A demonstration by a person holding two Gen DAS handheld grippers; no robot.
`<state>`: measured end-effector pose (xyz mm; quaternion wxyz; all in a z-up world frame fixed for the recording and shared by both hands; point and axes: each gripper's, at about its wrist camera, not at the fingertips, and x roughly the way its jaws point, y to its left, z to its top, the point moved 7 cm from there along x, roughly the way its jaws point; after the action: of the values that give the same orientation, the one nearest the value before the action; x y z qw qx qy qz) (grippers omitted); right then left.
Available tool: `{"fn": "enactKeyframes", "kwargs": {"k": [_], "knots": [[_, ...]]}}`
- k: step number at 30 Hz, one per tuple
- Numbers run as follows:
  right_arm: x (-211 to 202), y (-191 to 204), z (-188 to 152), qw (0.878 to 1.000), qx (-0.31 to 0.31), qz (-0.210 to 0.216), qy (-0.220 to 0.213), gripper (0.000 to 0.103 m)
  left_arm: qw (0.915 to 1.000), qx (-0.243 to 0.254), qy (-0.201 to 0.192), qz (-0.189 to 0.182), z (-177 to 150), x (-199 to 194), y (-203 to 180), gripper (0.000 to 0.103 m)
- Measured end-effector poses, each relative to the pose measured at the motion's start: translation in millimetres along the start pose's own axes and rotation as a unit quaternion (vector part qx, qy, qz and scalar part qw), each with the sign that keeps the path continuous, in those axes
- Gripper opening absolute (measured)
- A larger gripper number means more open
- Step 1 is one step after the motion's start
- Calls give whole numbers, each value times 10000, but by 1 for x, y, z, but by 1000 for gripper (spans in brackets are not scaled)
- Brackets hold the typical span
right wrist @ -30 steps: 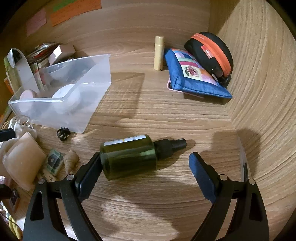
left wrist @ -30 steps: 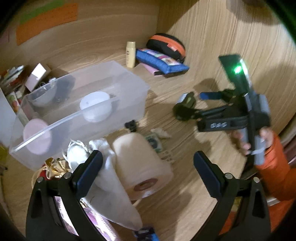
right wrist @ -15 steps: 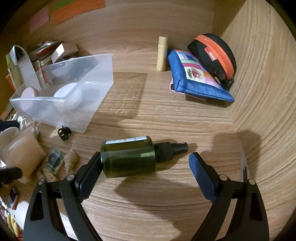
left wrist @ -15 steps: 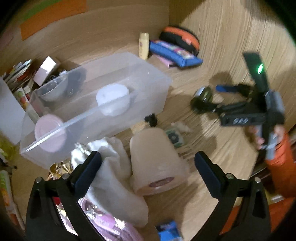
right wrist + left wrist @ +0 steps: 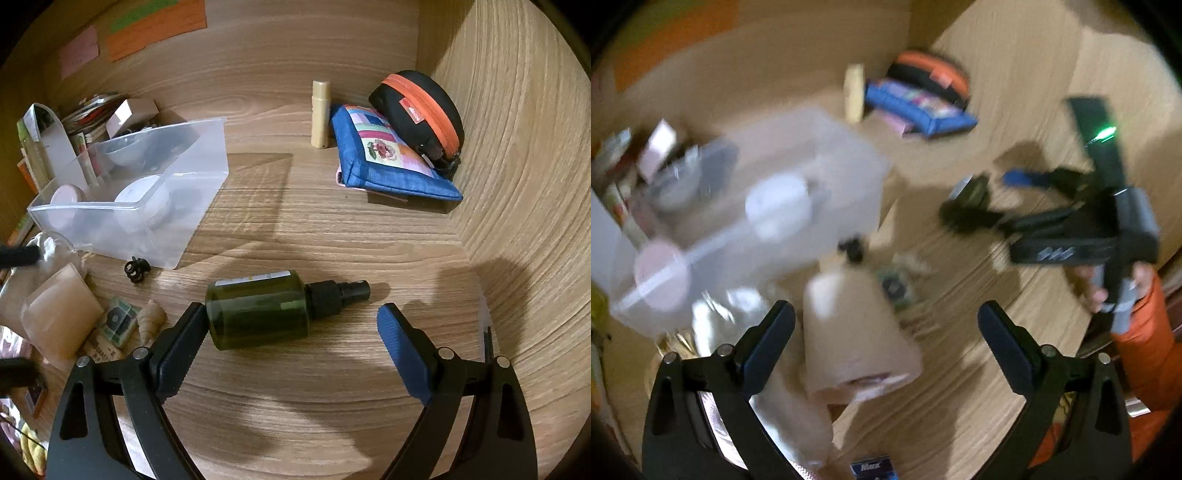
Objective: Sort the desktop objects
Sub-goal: 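Close the left tool on the beige roll while the right tool grasps the green bottle, then carry the beige roll and green bottle into the clear bin and release both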
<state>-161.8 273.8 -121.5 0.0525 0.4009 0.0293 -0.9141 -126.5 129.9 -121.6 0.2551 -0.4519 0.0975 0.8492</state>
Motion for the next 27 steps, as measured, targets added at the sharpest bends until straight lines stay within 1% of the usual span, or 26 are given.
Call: {"fn": "enactKeyframes", "kwargs": {"k": [2,7,10,11,12,13,14,15,16,17,18,20,23,27], "knots": [[0,1,1,10000,-86,-37,-26,91,9999,-11,156,59,-8,5,6,101],[9,5,8,9998,-208,-2,58,91,9991,238,273,243,-14,12,2,101],[14,9,9,9996,-268,48,115,89,9982,323,338,384,-15,21,1,101],[16,10,9,9994,-301,68,154,86,9976,363,349,465,-15,25,1,100],[17,11,7,9992,-339,50,189,82,9975,376,339,499,-14,27,2,95],[17,13,7,9990,-406,12,177,82,9972,394,314,552,-13,28,3,90],[16,14,6,9989,-434,-7,169,82,9974,384,282,541,-12,28,3,89],[15,15,5,9988,-463,-7,151,82,9977,353,236,526,-11,26,4,84],[12,15,5,9989,-464,21,112,82,9981,275,194,517,-11,23,7,78],[10,16,6,9989,-466,54,76,79,9984,223,166,497,-11,22,9,76],[8,16,6,9989,-462,68,63,79,9989,121,109,447,-11,19,12,70],[2,16,9,9990,-432,147,-33,79,9992,-8,73,402,-13,17,14,69],[-9,18,15,9989,-349,271,-174,79,9988,-86,-51,474,-17,15,13,69],[-22,26,21,9980,-369,384,-327,79,9985,-199,-241,446,-13,11,9,69]]}}
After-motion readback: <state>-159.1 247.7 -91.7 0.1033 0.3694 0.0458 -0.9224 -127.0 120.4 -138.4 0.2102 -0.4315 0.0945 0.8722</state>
